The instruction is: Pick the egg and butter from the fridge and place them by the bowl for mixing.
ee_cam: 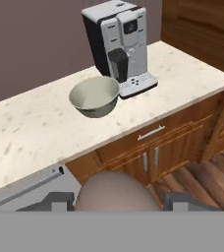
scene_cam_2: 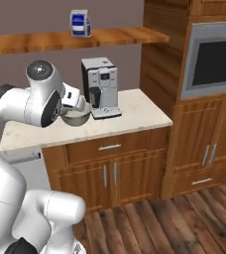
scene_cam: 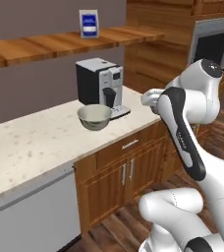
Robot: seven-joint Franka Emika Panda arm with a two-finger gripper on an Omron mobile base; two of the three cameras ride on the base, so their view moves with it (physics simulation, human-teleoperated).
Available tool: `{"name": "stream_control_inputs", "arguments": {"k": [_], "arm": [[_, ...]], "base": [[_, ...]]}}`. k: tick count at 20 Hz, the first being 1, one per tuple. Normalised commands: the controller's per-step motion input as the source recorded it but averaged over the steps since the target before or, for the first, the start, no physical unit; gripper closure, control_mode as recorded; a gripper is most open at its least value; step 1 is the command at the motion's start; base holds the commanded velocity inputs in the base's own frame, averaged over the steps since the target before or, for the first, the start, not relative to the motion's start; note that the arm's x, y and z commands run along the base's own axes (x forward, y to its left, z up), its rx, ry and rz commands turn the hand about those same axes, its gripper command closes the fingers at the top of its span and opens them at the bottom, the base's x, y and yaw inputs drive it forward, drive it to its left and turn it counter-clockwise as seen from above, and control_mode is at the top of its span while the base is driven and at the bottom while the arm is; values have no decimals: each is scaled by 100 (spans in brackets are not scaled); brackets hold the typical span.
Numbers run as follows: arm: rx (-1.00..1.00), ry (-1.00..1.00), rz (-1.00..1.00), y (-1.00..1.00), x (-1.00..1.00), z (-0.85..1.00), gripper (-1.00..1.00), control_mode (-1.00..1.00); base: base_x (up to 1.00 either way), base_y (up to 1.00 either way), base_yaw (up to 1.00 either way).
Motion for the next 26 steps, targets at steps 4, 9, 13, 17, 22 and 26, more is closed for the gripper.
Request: {"name": "stream_control_inputs", "arguments": {"k": [4, 9, 13, 17, 22, 26], "arm": [[0, 0, 0, 0, 0, 0, 100, 100], [0, 0, 0, 0, 0, 0, 100, 100], [0, 0, 0, 0, 0, 0, 100, 100], [0, 0, 0, 0, 0, 0, 100, 100], [0, 0, 0, 0, 0, 0, 100, 100], [0, 0, 0, 0, 0, 0, 100, 100]], "base": [[75, -15, 42], [63, -25, 47], [59, -33, 40], [64, -40, 22], [50, -44, 13], [17, -25, 10]]}}
